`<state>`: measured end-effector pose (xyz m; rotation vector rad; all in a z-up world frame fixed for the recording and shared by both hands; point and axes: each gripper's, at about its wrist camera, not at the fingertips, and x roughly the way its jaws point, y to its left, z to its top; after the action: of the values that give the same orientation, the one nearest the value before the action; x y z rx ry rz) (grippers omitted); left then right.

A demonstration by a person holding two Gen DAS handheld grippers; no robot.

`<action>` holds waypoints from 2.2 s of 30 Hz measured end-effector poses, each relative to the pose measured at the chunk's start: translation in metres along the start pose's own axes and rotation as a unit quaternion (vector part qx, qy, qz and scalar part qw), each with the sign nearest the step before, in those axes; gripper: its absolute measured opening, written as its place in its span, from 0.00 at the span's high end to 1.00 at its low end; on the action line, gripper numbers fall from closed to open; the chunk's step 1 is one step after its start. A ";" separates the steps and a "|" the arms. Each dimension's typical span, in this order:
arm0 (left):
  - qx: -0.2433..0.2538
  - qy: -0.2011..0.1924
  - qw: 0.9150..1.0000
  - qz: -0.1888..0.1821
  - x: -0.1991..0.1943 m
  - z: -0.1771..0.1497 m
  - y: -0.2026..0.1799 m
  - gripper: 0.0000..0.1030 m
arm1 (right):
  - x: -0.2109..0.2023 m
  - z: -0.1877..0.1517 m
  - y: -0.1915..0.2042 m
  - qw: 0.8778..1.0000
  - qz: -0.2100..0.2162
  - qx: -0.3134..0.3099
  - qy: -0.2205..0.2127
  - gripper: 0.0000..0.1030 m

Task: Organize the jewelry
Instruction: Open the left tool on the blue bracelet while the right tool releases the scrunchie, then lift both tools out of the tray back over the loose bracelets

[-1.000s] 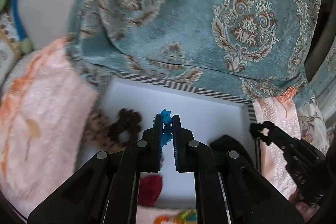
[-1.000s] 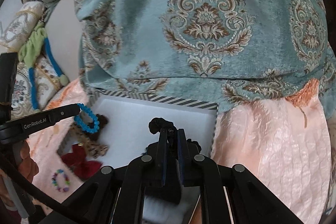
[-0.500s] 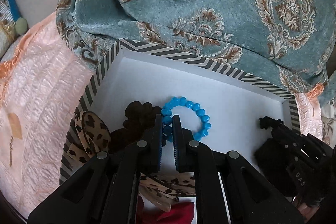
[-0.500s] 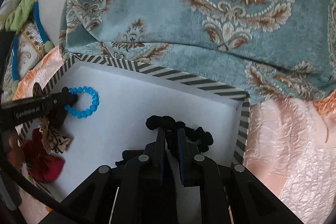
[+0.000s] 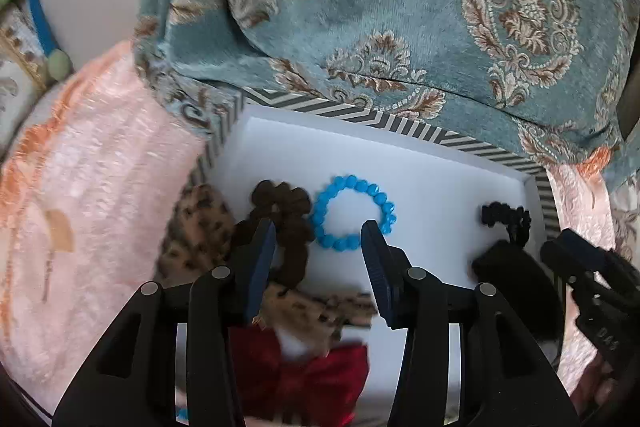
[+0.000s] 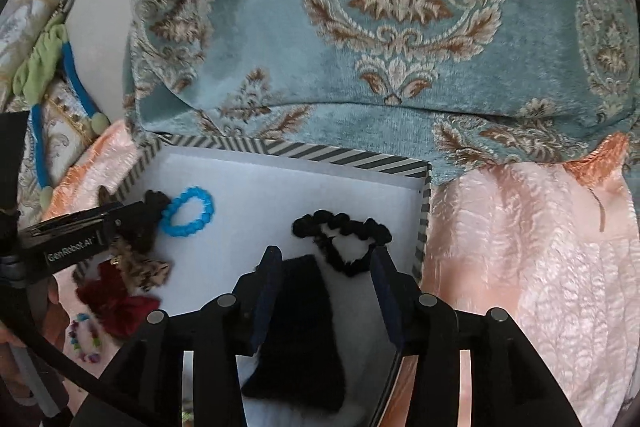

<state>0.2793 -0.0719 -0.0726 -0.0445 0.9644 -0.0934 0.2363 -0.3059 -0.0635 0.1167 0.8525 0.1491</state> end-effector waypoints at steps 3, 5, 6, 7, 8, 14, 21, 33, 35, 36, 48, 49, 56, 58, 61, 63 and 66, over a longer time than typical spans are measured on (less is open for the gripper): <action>0.008 -0.011 1.000 0.011 -0.018 -0.008 0.002 0.57 | -0.016 -0.008 0.010 1.000 0.003 0.001 -0.006 0.57; 0.011 -0.023 0.999 0.020 -0.033 -0.014 0.004 0.57 | -0.026 -0.014 0.018 1.000 0.003 0.000 -0.009 0.57; 0.012 -0.028 0.999 0.021 -0.040 -0.018 0.005 0.57 | -0.033 -0.018 0.022 1.000 0.008 0.001 -0.012 0.57; 0.014 -0.032 0.999 0.024 -0.046 -0.022 0.006 0.57 | -0.038 -0.021 0.024 1.000 0.010 0.001 -0.014 0.57; 0.016 -0.036 0.999 0.027 -0.053 -0.026 0.007 0.57 | -0.043 -0.024 0.028 1.000 0.011 0.000 -0.015 0.57; 0.023 -0.061 0.997 0.036 -0.091 -0.050 0.011 0.57 | -0.071 -0.044 0.046 1.000 0.018 0.007 -0.021 0.57; 0.020 -0.082 0.995 0.048 -0.125 -0.077 0.017 0.57 | -0.093 -0.067 0.058 1.000 0.009 0.005 -0.026 0.54; 0.014 -0.100 0.993 0.057 -0.164 -0.115 0.027 0.57 | -0.127 -0.096 0.074 0.999 0.017 0.000 -0.031 0.53; 0.014 -0.102 0.993 0.059 -0.168 -0.120 0.028 0.57 | -0.130 -0.100 0.077 0.999 0.017 -0.002 -0.032 0.50; 0.013 -0.102 0.993 0.060 -0.170 -0.122 0.029 0.57 | -0.131 -0.103 0.078 0.999 0.017 -0.003 -0.032 0.49; -0.008 -0.085 0.995 0.045 -0.184 -0.144 0.052 0.57 | -0.137 -0.133 0.073 1.000 0.015 -0.010 -0.016 0.48; -0.012 -0.081 0.996 0.041 -0.184 -0.145 0.056 0.57 | -0.136 -0.136 0.070 1.000 0.013 -0.007 -0.013 0.48; -0.056 -0.044 0.997 0.019 -0.172 -0.155 0.087 0.55 | -0.121 -0.154 0.053 1.000 0.020 0.007 0.014 0.48; -0.072 -0.031 0.997 0.014 -0.164 -0.158 0.096 0.54 | -0.117 -0.156 0.054 0.999 0.027 0.004 0.018 0.48; -0.089 -0.015 0.996 0.008 -0.155 -0.161 0.105 0.54 | -0.113 -0.155 0.060 0.999 0.041 -0.006 0.017 0.48; -0.101 -0.003 0.995 0.004 -0.148 -0.162 0.112 0.54 | -0.107 -0.153 0.065 0.998 0.055 -0.009 0.018 0.49; -0.120 0.010 0.993 -0.001 -0.139 -0.163 0.120 0.54 | -0.091 -0.145 0.074 0.996 0.079 -0.017 0.026 0.49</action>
<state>0.0735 0.0620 -0.0613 -0.2667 0.9911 0.0219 0.0615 -0.2431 -0.0786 0.1478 0.8924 0.3157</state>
